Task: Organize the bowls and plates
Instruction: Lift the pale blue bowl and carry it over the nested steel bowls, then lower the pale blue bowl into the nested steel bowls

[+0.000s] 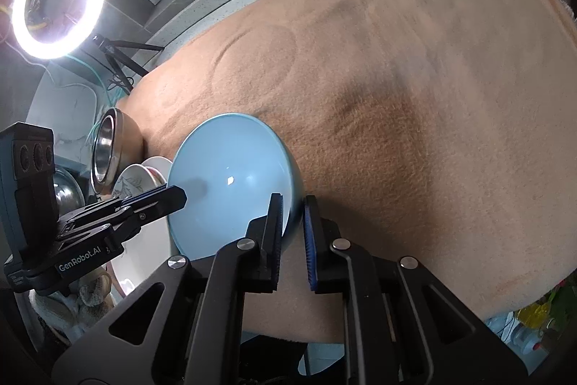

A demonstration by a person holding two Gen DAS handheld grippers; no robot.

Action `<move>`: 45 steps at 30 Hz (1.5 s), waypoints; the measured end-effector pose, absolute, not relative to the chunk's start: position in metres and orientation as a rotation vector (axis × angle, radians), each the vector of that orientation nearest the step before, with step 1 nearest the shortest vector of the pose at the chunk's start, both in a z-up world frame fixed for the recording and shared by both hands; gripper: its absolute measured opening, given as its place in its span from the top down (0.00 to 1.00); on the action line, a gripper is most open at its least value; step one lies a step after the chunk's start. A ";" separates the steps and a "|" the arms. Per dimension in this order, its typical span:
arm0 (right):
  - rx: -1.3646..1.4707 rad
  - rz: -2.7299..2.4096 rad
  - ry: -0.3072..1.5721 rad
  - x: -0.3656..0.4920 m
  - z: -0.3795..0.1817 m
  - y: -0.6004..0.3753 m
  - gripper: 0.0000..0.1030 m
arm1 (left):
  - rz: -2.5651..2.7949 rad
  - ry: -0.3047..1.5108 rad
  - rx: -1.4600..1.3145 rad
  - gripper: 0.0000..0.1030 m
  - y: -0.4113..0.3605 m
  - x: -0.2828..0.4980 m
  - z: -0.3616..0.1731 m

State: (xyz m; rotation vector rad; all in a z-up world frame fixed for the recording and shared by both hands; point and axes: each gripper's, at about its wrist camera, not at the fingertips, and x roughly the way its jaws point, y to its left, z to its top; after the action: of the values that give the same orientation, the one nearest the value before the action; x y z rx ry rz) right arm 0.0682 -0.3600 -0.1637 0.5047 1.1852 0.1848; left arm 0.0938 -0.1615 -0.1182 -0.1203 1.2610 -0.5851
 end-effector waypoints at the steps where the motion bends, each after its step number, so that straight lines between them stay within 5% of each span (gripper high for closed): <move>1: 0.500 0.188 1.182 0.068 -0.161 -0.359 0.89 | -0.584 1.255 -0.124 0.91 -0.160 0.093 -0.116; 28: 0.274 0.481 1.082 0.116 -0.056 -0.219 0.89 | -0.357 1.066 -0.283 0.91 -0.015 0.083 -0.047; 45: 0.209 0.585 1.134 0.173 -0.073 -0.126 0.89 | -0.175 1.077 -0.351 0.91 0.062 0.112 -0.066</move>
State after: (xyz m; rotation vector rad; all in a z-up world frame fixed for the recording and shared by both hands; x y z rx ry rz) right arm 0.1726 -0.1265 -0.0732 0.2091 1.1339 0.5850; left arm 0.1118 0.0618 -0.0656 -0.3512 1.0774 -0.1747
